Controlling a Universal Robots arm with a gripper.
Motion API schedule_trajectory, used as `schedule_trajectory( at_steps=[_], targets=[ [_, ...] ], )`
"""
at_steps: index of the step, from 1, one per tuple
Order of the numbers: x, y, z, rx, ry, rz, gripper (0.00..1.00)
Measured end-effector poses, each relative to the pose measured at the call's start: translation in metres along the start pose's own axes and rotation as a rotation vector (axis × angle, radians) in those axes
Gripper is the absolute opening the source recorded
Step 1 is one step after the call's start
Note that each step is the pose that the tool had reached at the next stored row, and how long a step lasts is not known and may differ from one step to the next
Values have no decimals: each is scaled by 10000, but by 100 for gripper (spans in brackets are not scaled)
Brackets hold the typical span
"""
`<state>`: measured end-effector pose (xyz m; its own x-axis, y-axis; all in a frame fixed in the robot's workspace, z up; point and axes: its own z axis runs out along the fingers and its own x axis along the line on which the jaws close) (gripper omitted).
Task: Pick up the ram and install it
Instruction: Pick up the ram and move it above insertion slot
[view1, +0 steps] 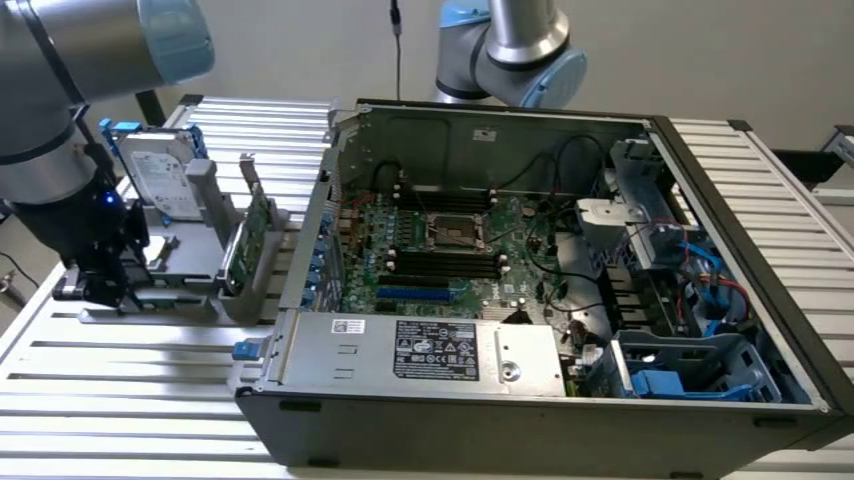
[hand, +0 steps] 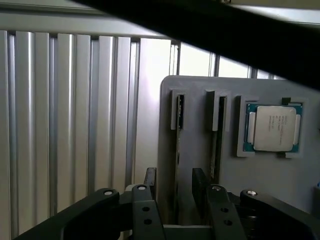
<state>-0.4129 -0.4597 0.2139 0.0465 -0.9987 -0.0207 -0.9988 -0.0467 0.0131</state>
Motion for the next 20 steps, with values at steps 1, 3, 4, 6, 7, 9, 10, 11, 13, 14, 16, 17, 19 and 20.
schedule_trajectory(
  at_steps=[1,3,4,6,7,9,10,11,13,14,16,17,19,20],
  targets=[
    [4,0,12,1,-43,-11,42],
    [14,0,32,6,-134,-26,42],
    [20,0,42,7,-168,-31,42],
    [27,0,60,1,-208,-35,42],
    [27,0,68,-11,-217,-33,42],
    [28,0,79,-39,-221,-32,42],
    [29,0,84,-48,-222,-33,42],
    [29,0,90,-56,-223,-33,42],
    [29,0,100,-79,-224,-32,42],
    [29,0,105,-92,-225,-32,42],
    [29,0,113,-120,-227,-31,42],
    [28,0,117,-132,-229,-30,42],
    [25,-1,123,-159,-234,-30,42],
    [22,-1,127,-171,-236,-30,42]
  ],
)
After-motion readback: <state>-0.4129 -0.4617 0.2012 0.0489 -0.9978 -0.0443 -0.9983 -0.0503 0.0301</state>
